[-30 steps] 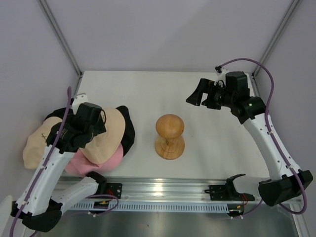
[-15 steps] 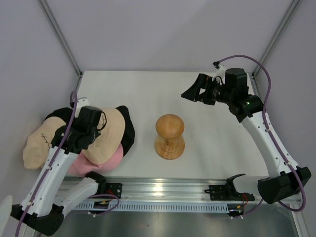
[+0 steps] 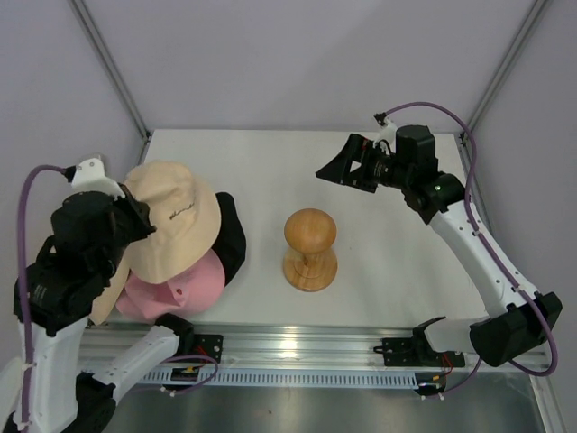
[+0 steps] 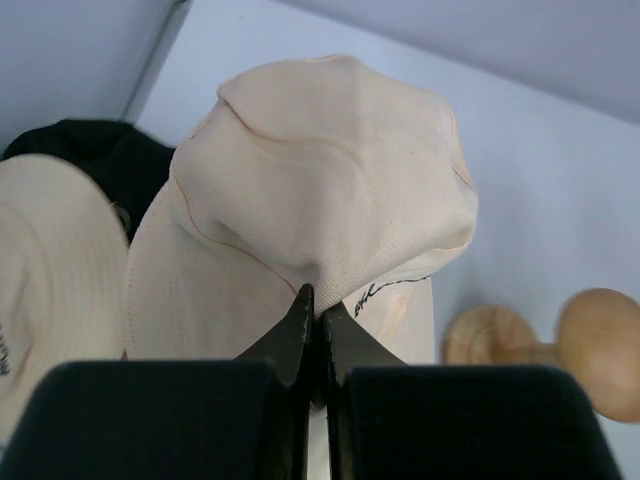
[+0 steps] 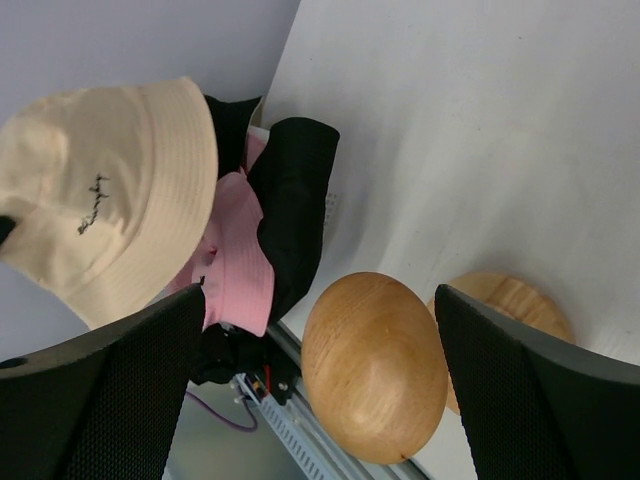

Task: Stack the hats

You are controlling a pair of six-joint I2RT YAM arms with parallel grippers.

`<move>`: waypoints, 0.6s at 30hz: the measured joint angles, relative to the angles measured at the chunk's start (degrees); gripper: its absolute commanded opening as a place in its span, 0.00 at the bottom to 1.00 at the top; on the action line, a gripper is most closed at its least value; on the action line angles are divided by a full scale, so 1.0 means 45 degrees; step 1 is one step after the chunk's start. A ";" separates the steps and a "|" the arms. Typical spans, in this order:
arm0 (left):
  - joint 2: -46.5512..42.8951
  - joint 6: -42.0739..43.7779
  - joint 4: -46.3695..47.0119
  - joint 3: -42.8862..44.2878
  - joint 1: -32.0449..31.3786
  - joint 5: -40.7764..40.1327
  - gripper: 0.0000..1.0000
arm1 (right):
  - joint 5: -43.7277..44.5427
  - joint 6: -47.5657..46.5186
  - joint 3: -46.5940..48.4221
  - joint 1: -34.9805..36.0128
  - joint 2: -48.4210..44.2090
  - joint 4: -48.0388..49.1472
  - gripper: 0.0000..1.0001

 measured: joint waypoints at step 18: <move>0.3099 -0.0486 0.5430 0.0826 -0.5047 0.4872 0.01 | 0.0505 0.3016 -0.1841 -0.0855 -0.2118 0.1749 1.00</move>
